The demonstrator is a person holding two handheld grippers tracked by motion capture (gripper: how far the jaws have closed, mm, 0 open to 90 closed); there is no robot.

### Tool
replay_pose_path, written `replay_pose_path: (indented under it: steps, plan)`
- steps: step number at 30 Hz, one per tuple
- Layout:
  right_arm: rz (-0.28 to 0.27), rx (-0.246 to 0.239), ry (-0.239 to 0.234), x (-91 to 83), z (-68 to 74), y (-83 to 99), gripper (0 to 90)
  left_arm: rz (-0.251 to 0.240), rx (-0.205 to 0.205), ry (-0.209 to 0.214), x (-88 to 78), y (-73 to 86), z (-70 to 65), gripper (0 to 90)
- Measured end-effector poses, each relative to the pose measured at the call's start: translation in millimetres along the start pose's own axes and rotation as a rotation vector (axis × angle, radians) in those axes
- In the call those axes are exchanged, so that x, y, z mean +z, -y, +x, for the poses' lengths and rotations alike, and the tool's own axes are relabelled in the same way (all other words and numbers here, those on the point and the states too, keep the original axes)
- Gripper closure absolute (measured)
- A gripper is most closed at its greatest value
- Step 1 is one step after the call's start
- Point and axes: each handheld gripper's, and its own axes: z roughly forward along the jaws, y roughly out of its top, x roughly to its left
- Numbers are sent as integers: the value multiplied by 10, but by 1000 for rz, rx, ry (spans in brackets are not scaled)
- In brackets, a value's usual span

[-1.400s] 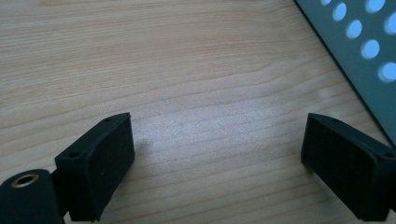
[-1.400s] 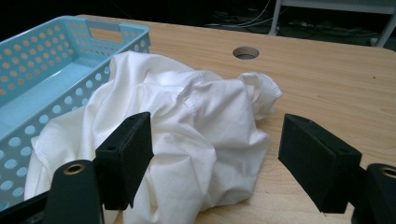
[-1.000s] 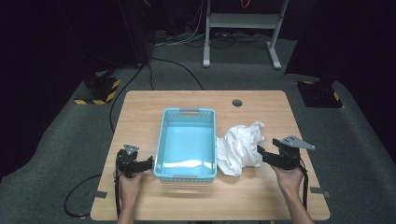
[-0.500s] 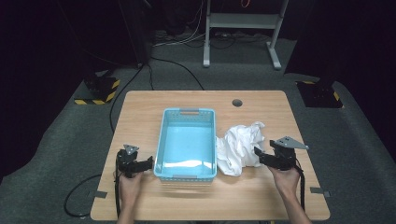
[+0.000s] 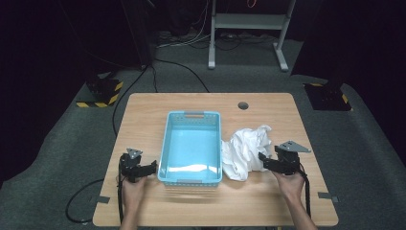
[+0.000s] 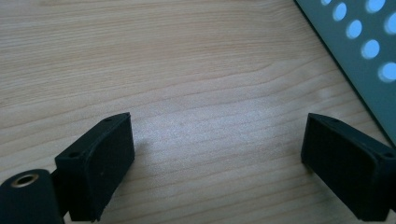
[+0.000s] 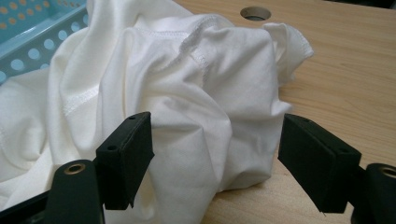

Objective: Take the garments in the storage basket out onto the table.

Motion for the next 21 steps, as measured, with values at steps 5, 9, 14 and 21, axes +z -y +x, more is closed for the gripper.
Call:
replay_pose_path:
  steps: [5, 9, 14, 21]
  plan:
    - [13, -14, 8, 28, 5, 7, 257, 0, 1, 0, 0, 0, 0, 97]
    - [24, -17, 10, 51, 8, 11, 256, 0, 0, 0, 0, 0, 0, 97]
    - [37, -12, 11, 97, 3, 19, 256, 0, 0, 0, 0, 0, 0, 97]
    - [47, 2, 9, 152, -11, 29, 256, 0, 0, 0, 0, 0, 0, 97]
